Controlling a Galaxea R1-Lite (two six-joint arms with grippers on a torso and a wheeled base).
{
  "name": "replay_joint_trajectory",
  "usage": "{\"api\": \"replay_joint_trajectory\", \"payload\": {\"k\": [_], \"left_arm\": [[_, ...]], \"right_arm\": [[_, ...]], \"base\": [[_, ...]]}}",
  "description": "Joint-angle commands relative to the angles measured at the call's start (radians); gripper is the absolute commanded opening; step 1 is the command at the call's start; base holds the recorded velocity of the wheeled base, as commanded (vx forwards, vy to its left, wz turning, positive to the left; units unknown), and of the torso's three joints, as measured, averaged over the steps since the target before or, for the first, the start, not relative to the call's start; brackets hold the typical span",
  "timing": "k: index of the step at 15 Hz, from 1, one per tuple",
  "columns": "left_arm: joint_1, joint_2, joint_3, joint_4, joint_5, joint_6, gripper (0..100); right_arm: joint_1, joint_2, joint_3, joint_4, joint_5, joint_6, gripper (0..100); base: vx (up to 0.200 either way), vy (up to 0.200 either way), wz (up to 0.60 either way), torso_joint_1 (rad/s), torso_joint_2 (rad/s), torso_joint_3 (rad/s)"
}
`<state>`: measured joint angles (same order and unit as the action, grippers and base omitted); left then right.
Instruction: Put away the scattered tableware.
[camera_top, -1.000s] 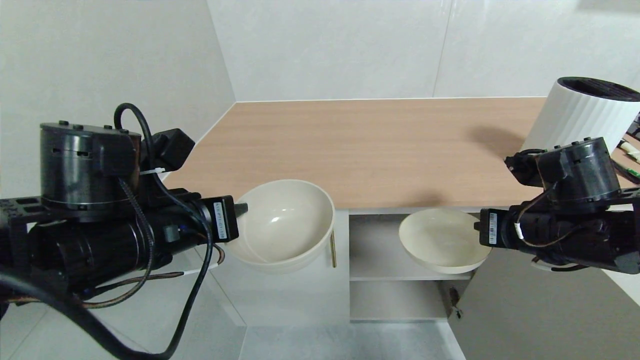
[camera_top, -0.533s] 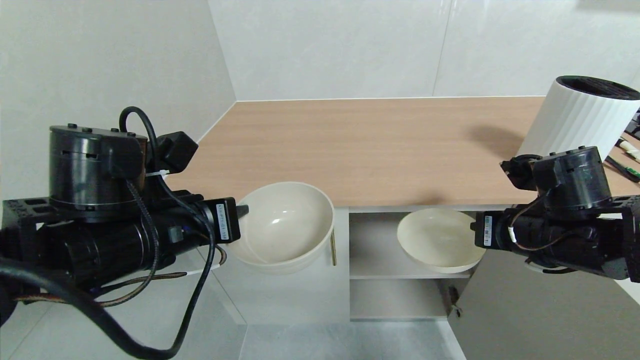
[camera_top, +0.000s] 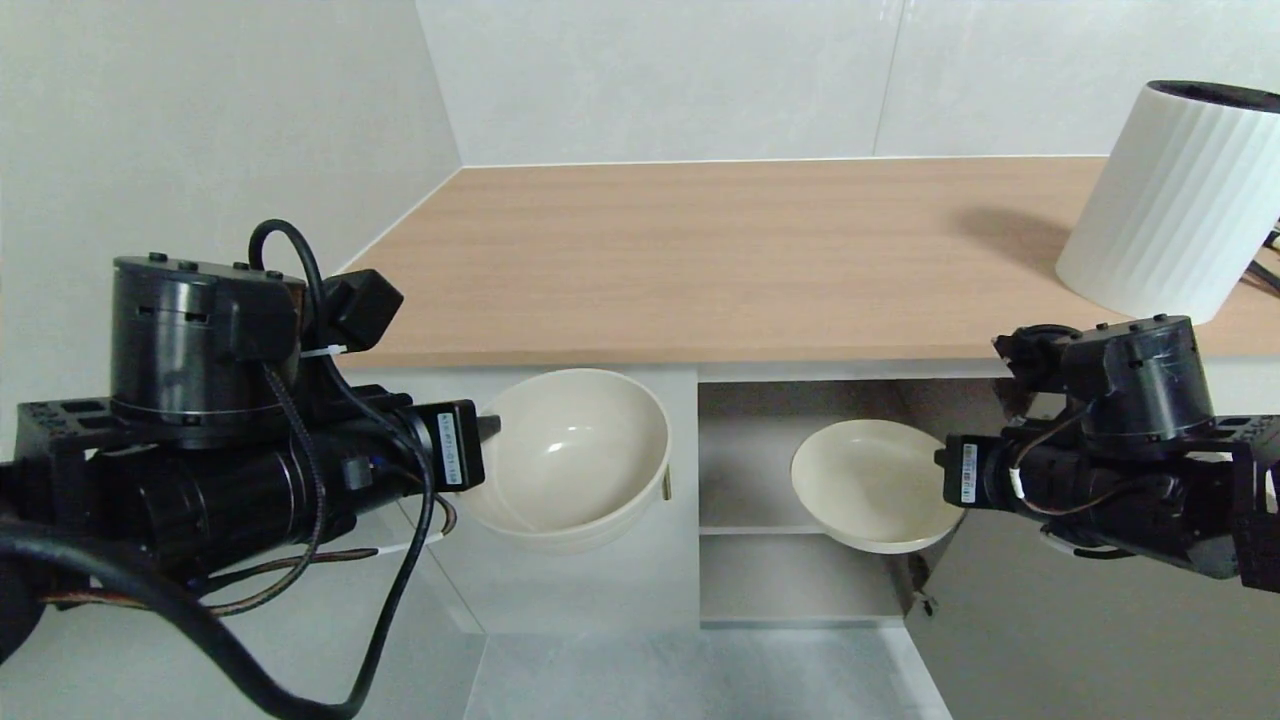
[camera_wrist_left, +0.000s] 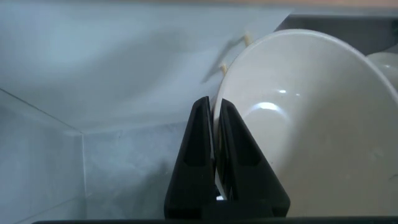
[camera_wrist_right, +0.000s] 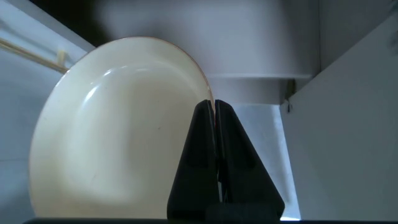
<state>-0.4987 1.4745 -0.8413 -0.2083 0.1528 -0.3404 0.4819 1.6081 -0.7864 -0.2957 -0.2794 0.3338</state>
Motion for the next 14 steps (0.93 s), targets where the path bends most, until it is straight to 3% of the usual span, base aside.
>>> {"api": "replay_joint_trajectory", "payload": {"k": [1, 11, 14], "left_arm": [[0.0, 0.004, 0.001, 0.0, 0.001, 0.0, 0], [0.0, 0.007, 0.001, 0.0, 0.001, 0.0, 0], [0.0, 0.007, 0.001, 0.0, -0.001, 0.0, 0]], "right_arm": [[0.0, 0.01, 0.006, -0.002, 0.0, 0.001, 0], [0.0, 0.044, 0.016, -0.045, 0.0, -0.001, 0], [0.0, 0.052, 0.018, -0.046, -0.001, -0.001, 0]], "base": [[0.0, 0.0, 0.0, -0.217, 0.48, 0.266], [0.0, 0.0, 0.0, -0.195, 0.46, 0.266], [0.0, 0.0, 0.0, -0.075, 0.2, 0.113]]}}
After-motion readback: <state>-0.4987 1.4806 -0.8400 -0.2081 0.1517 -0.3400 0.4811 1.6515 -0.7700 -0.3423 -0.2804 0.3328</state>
